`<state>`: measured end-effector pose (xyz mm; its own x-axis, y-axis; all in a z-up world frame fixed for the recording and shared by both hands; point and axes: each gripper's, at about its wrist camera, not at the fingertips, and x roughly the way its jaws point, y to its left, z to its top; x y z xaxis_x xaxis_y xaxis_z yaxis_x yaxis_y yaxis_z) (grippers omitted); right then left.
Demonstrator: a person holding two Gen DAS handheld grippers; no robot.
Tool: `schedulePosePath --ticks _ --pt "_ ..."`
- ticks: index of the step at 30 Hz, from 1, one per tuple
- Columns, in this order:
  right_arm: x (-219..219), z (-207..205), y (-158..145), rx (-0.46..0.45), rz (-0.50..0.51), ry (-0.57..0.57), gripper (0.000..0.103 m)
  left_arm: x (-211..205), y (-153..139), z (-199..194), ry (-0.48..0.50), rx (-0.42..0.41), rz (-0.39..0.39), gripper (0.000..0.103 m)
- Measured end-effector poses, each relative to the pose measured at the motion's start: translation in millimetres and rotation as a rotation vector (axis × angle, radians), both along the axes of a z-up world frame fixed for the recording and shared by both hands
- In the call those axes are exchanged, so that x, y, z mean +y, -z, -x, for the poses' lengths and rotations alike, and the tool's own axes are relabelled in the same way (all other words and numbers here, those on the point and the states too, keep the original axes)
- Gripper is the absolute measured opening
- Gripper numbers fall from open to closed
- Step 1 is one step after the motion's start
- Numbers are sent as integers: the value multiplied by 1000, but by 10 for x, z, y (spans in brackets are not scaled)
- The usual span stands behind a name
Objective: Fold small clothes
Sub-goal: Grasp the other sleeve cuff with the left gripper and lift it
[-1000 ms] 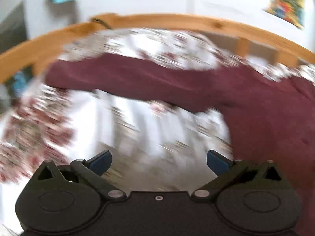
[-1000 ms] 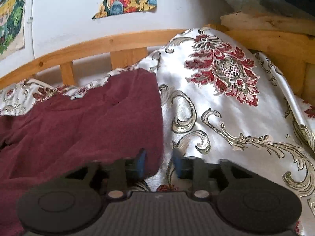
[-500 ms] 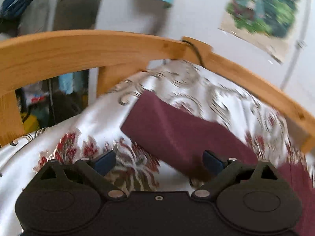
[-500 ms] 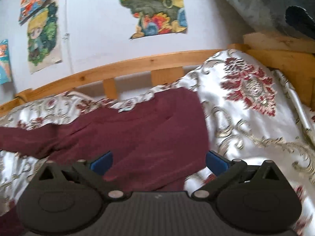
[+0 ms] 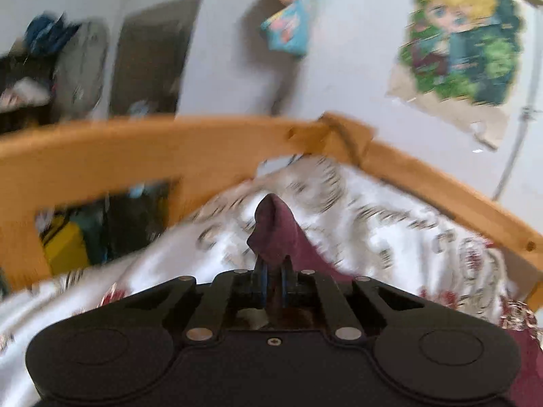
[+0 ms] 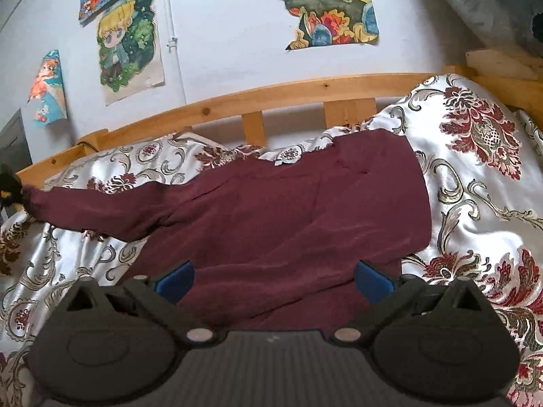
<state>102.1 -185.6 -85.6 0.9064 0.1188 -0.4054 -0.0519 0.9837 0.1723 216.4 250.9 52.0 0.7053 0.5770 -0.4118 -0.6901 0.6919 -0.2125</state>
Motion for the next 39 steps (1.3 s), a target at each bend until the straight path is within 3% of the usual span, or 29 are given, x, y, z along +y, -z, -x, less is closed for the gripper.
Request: schedulePosePath --ticks 7,11,15,19,24,30,39 --pt "-126 4 -39 -9 -28 28 103 -805 -617 -33 291 -152 -237 6" --pt "-223 2 -49 -18 -47 51 103 -1388 -852 -10 495 -246 -288 6" --pt "-302 1 -58 -23 -51 80 103 -2027 -853 22 719 -277 -322 7" --pt "-400 5 -87 -37 -43 121 103 -2591 -668 78 895 -261 -300 7" --pt "-570 1 -87 -31 -48 176 103 -3104 -235 116 1043 -179 -201 7" --pt "-748 -5 -92 -31 -51 238 103 -3367 368 180 1091 -60 -78 7" --pt "-818 -33 -56 -16 -82 247 103 -3468 852 300 1153 94 -53 9"
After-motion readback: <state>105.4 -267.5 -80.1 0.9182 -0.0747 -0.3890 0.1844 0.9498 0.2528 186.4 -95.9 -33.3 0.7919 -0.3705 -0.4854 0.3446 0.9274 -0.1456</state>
